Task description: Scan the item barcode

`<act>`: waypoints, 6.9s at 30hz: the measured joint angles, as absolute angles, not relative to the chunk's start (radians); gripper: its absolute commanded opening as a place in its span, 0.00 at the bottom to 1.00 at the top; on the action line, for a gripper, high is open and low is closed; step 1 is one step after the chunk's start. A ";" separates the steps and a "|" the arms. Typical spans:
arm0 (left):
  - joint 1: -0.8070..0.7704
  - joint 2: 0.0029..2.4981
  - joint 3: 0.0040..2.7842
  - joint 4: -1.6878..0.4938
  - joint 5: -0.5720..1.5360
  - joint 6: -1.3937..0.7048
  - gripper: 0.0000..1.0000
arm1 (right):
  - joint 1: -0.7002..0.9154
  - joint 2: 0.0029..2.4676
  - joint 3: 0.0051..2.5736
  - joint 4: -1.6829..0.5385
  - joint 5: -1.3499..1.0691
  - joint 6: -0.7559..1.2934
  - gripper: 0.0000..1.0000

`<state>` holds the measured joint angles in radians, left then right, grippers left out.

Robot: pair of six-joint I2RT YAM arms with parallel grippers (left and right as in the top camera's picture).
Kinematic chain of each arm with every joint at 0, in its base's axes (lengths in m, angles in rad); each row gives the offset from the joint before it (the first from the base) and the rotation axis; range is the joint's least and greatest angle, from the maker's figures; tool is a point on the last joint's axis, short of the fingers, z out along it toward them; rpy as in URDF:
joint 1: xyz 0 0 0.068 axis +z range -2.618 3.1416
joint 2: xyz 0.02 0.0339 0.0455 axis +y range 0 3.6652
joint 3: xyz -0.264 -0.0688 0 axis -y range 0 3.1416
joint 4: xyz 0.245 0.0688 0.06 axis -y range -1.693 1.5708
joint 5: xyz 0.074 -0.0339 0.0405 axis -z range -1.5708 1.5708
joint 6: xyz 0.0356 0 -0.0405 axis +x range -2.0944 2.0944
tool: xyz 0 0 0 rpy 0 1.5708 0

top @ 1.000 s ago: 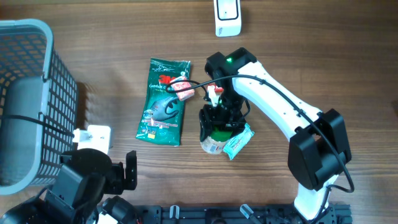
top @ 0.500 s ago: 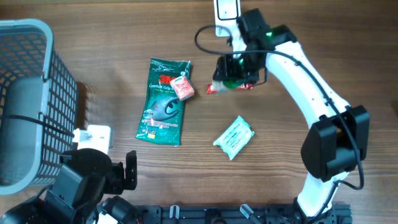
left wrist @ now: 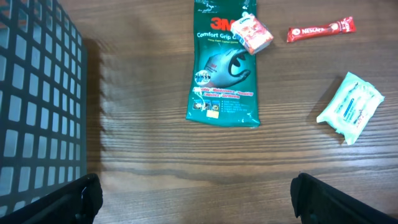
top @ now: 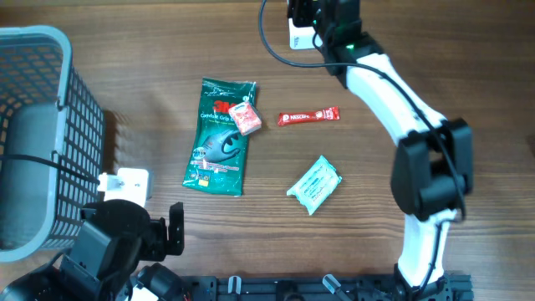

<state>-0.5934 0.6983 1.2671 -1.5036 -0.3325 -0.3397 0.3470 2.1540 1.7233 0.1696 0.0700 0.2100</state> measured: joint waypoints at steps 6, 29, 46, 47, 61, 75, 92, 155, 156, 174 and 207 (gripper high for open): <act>-0.593 0.698 1.267 -1.504 -0.332 -0.340 1.00 | 0.347 2.306 1.717 0.415 0.102 0.177 0.67; -0.593 0.698 1.267 -1.504 -0.332 -0.340 1.00 | -0.263 1.843 1.789 -0.600 0.288 0.110 0.75; -0.593 0.698 1.267 -1.504 -0.332 -0.340 1.00 | -0.617 2.156 1.771 -0.755 -0.019 0.174 0.74; -0.593 0.698 1.267 -1.504 -0.332 -0.340 1.00 | -0.617 2.156 1.771 -0.756 -0.019 0.179 0.75; -0.593 0.698 1.267 -1.504 -0.332 -0.340 1.00 | -0.557 2.098 1.771 -0.857 -0.244 0.246 0.94; -0.593 0.698 1.267 -1.504 -0.332 -0.340 1.00 | 0.128 2.038 1.773 -1.095 -0.279 0.279 1.00; -0.593 0.698 1.267 -1.504 -0.332 -0.340 1.00 | 0.426 2.180 1.771 -0.944 -0.061 1.166 0.67; -0.593 0.698 1.267 -1.504 -0.332 -0.340 1.00 | 0.442 1.930 1.755 -1.406 -1.559 -1.763 0.05; -0.593 0.698 1.267 -1.504 -0.332 -0.340 1.00 | 0.449 1.930 1.755 -1.376 -1.559 -1.786 0.04; -0.593 0.698 1.267 -1.503 -0.332 -0.340 1.00 | 0.463 1.929 1.745 -0.390 -1.559 -1.887 0.04; -0.593 0.698 1.267 -1.504 -0.332 -0.343 1.00 | 0.455 1.918 1.750 -1.103 -0.888 -0.188 0.05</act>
<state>-0.5934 0.6983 1.2671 -1.5040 -0.3325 -0.3431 0.4553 1.9182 1.7496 -1.1030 -0.8883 -0.1879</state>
